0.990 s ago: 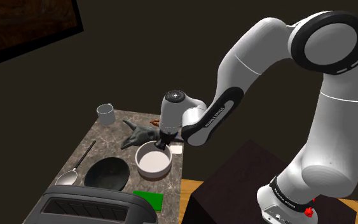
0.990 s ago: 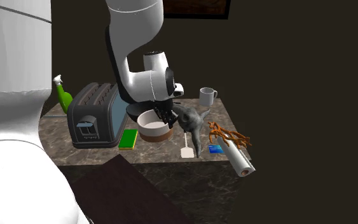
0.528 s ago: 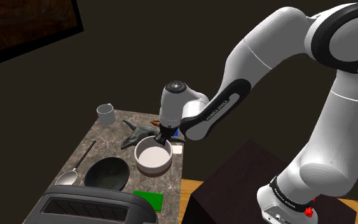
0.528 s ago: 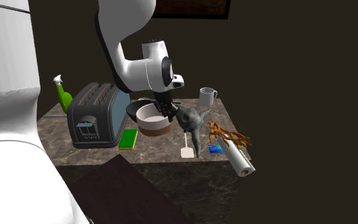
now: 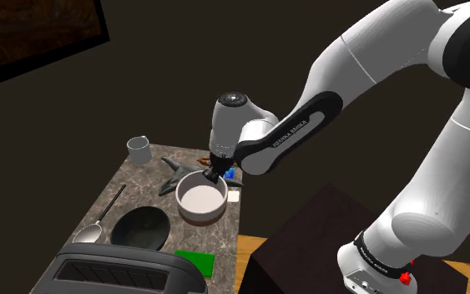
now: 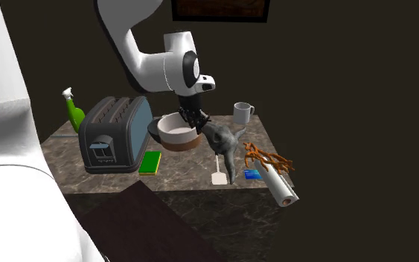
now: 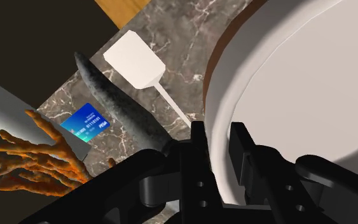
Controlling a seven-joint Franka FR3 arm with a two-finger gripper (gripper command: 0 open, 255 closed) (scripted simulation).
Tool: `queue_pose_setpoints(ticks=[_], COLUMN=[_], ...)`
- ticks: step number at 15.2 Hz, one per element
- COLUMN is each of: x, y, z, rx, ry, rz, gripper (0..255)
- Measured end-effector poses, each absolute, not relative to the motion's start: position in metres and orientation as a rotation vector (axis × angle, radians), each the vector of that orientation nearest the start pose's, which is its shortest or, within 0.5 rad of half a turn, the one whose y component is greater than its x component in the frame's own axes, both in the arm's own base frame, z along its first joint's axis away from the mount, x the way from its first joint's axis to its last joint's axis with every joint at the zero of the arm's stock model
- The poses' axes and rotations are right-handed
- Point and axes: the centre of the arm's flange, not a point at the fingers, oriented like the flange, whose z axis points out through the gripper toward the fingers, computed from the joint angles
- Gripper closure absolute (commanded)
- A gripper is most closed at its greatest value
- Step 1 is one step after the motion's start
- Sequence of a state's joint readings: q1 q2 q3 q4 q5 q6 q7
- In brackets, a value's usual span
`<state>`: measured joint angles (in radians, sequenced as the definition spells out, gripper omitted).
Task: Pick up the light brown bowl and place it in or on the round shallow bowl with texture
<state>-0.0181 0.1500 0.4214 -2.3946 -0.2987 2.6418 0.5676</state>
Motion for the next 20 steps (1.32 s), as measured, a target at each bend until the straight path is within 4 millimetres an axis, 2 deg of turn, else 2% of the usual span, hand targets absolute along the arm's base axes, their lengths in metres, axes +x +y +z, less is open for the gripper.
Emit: queue_pose_setpoints(ticks=[4,6,11,13,20], x=[0.468,0.471,0.491,0.498,0.526], y=[0.208,0.225,0.281,0.308,0.394], z=[0.291,0.296,0.308,0.307,0.324], rx=[-3.161,-3.161,-3.161,-3.161,-3.16], ry=[-0.13,-0.132,-0.133,-0.133,-0.133], rz=[-0.235,-0.234,-0.234,-0.234,-0.235], gripper=[255,255,255,255,255])
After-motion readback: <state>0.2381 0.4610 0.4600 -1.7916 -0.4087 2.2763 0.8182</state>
